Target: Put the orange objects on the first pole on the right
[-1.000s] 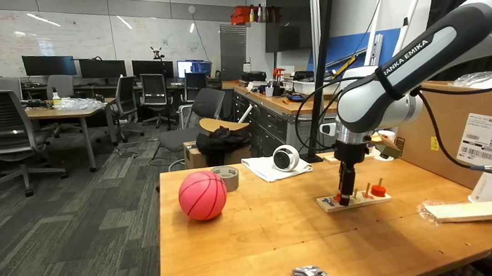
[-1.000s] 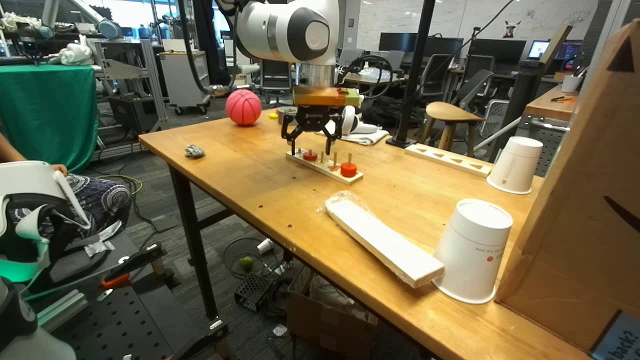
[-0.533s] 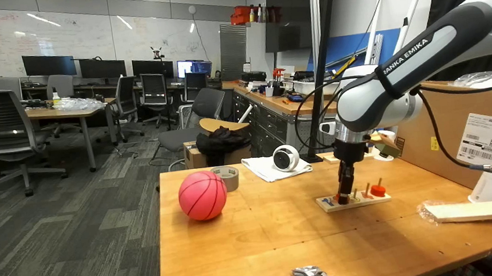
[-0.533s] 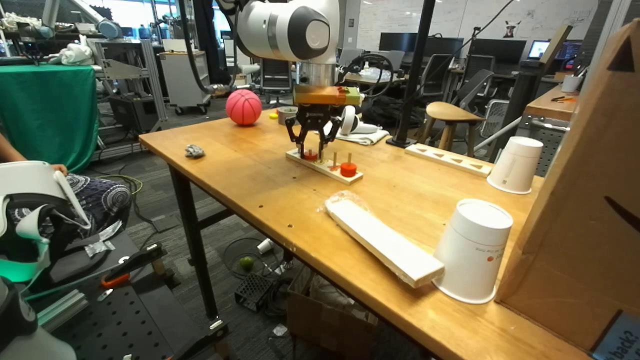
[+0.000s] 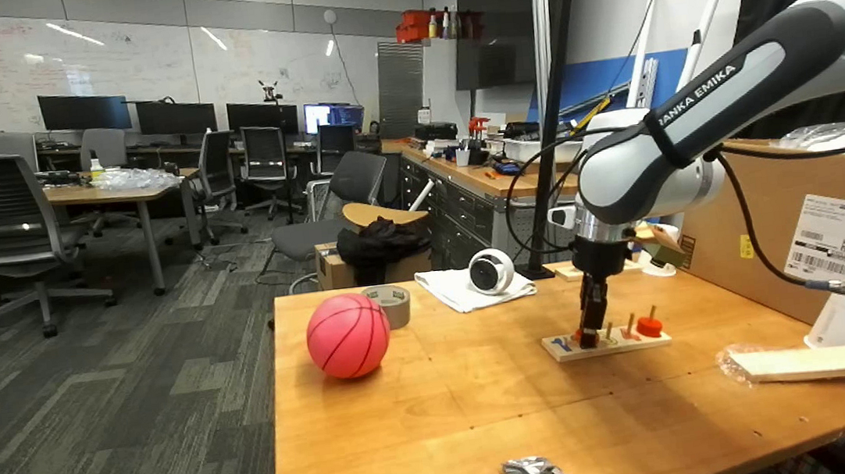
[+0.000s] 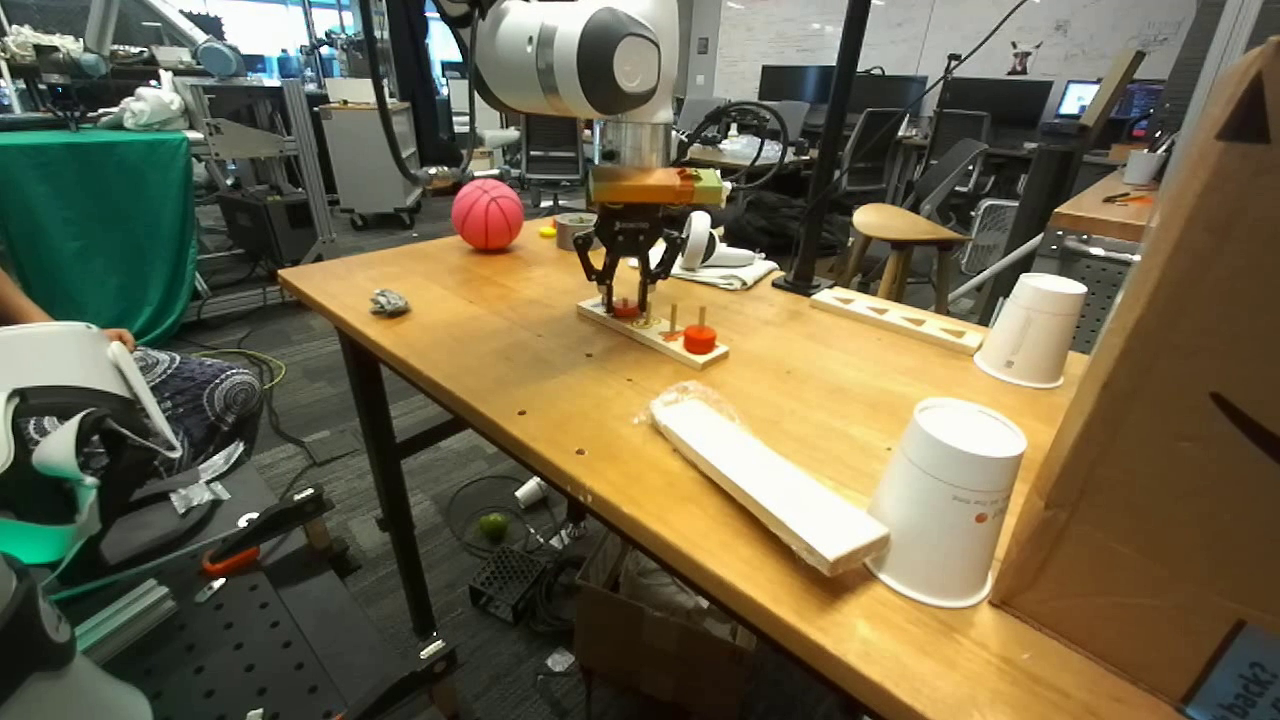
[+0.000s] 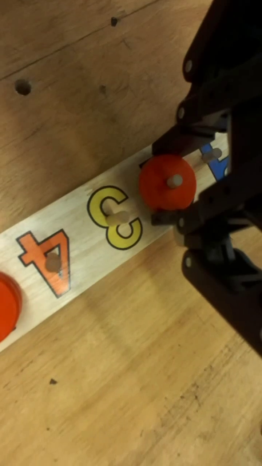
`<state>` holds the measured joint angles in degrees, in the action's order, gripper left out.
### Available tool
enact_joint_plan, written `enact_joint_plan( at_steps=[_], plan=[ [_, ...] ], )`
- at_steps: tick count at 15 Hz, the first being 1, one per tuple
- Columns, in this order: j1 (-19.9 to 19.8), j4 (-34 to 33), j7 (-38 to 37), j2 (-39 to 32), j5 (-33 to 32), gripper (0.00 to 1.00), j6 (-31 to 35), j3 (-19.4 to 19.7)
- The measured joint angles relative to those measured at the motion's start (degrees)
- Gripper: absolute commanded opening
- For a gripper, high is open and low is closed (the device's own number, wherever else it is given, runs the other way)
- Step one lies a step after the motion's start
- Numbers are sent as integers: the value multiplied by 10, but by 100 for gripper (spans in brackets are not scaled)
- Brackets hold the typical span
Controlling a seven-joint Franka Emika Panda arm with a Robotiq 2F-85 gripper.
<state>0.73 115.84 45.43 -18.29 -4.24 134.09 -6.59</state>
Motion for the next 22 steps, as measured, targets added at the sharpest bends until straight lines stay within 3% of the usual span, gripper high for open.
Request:
enact_joint_plan(
  at_steps=[11,22],
  plan=[
    [-2,-7,-14,50,-27,17,0,26],
    [-23,0,-64,55,-62,17,-1,60]
  ],
)
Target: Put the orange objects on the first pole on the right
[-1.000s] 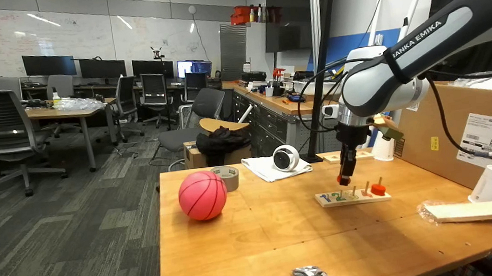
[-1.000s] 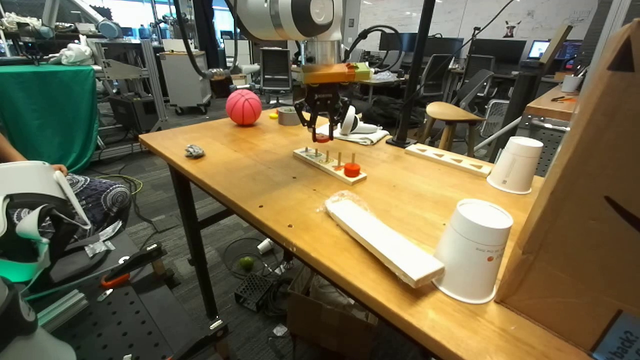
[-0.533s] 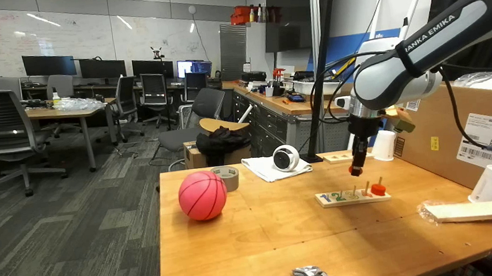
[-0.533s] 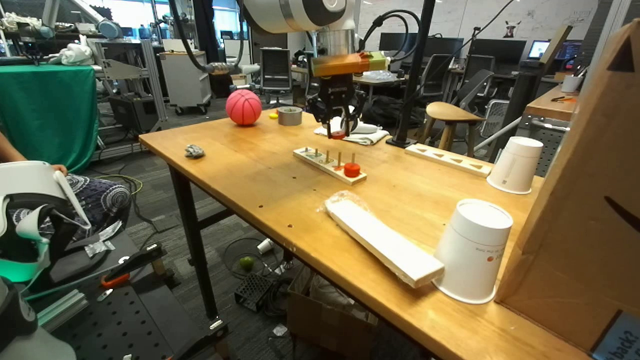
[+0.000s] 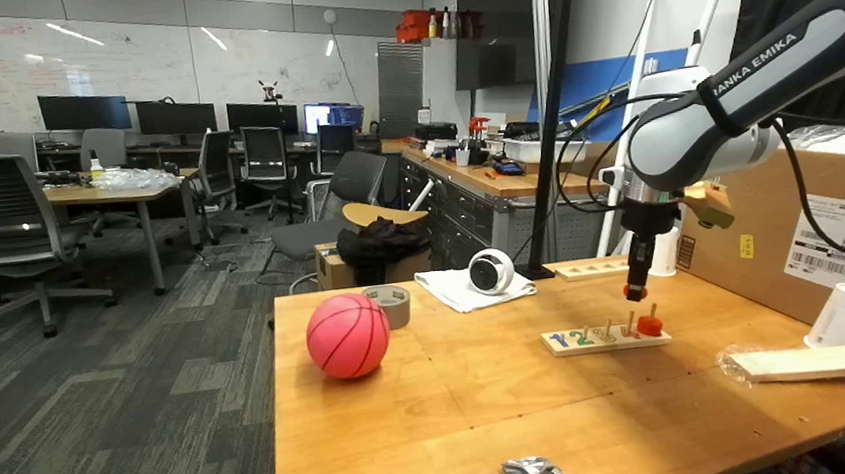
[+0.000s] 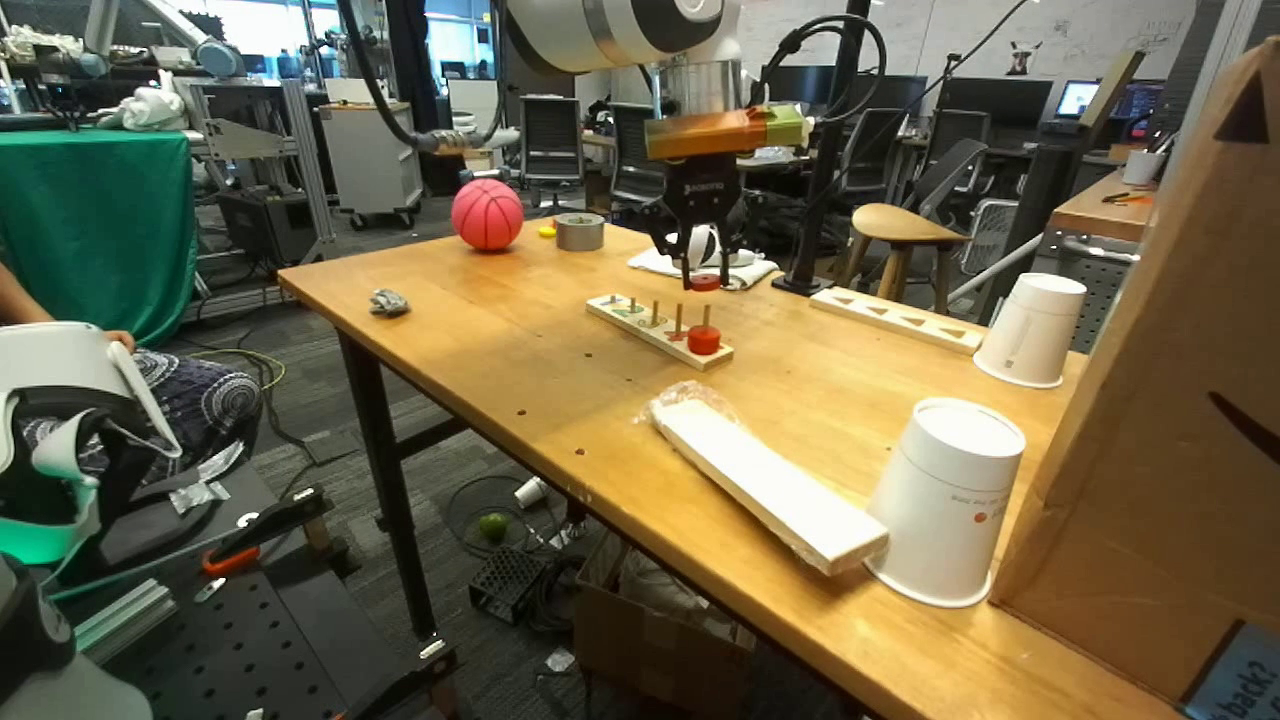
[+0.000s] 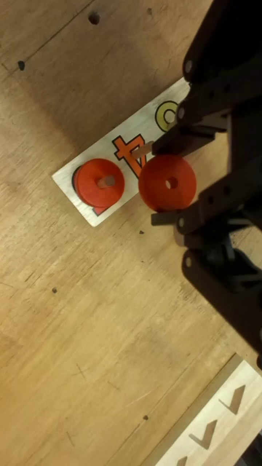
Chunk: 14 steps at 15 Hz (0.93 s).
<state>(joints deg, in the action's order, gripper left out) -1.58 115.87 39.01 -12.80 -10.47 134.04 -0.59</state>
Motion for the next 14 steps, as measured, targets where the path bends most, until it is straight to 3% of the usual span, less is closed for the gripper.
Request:
enact_joint_plan(
  at_steps=[14],
  plan=[
    [-8,41,-30,27,-20,17,-8,11]
  ],
)
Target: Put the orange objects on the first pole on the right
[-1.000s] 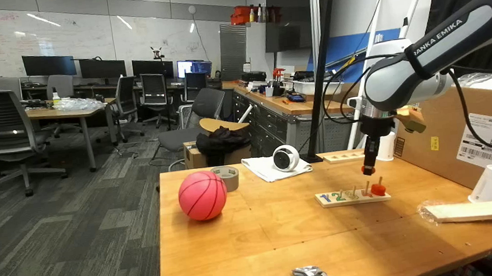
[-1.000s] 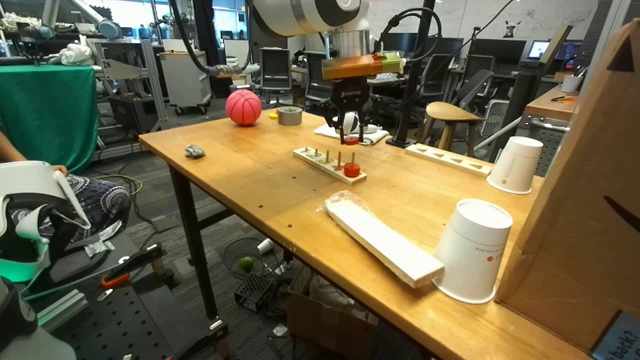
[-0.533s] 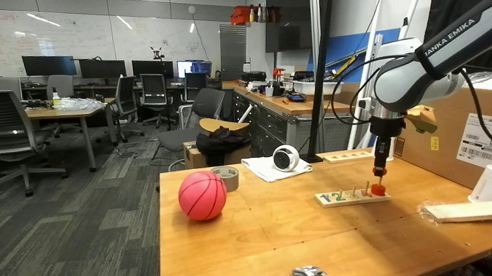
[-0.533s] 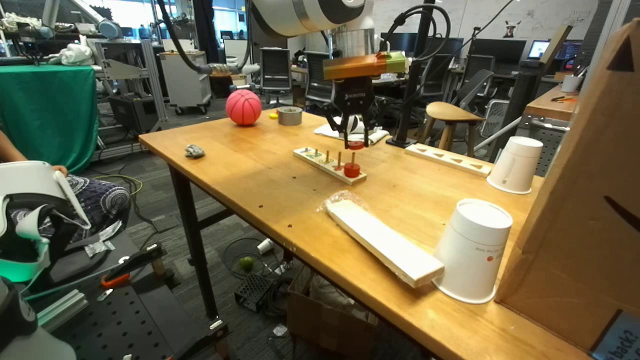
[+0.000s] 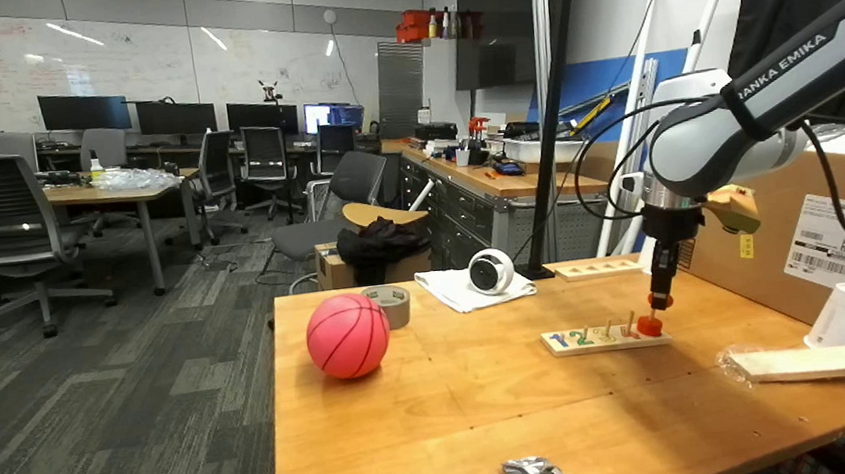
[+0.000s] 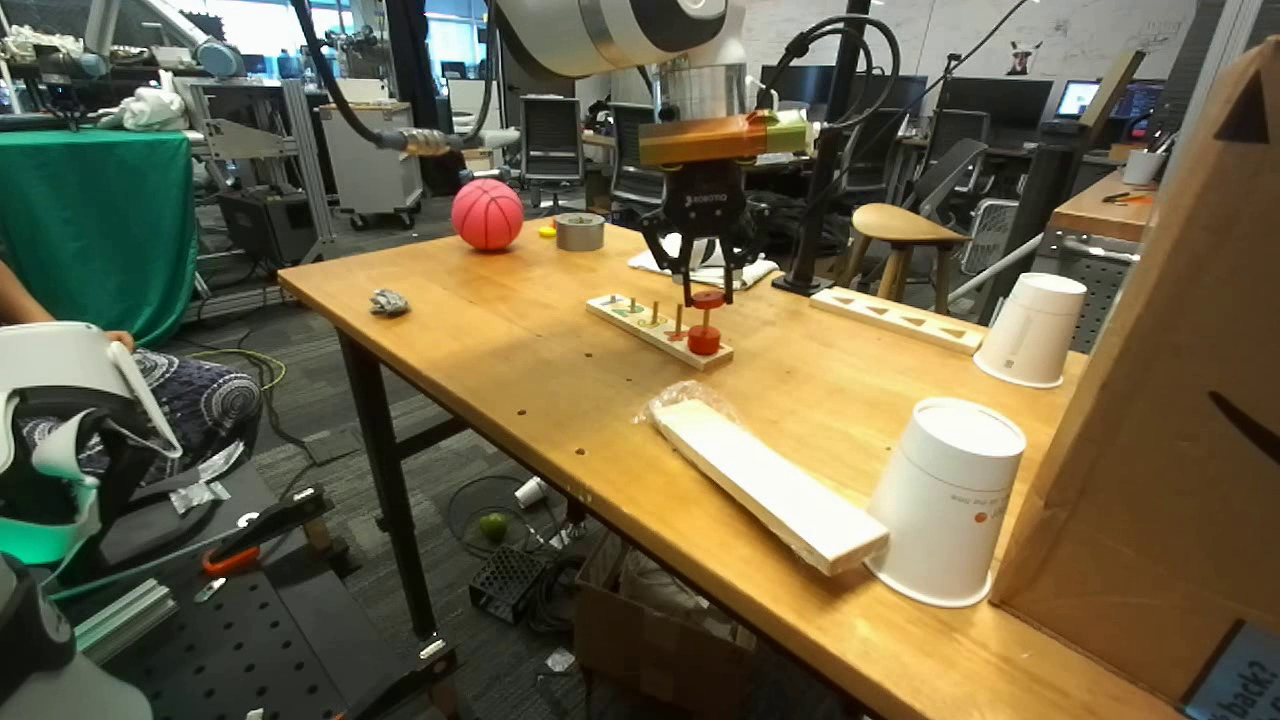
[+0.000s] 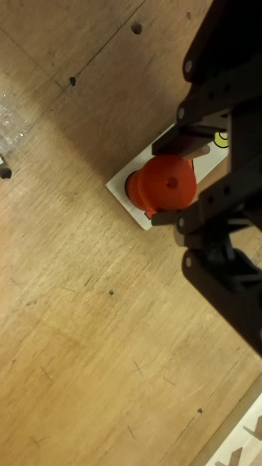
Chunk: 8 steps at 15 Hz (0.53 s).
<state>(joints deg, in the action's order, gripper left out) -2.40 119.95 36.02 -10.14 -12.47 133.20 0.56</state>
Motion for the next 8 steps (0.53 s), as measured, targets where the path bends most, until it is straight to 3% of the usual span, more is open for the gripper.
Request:
enact_joint_plan(
  at_steps=[8],
  plan=[
    [0,6,-1,0,0,17,0,0]
  ],
)
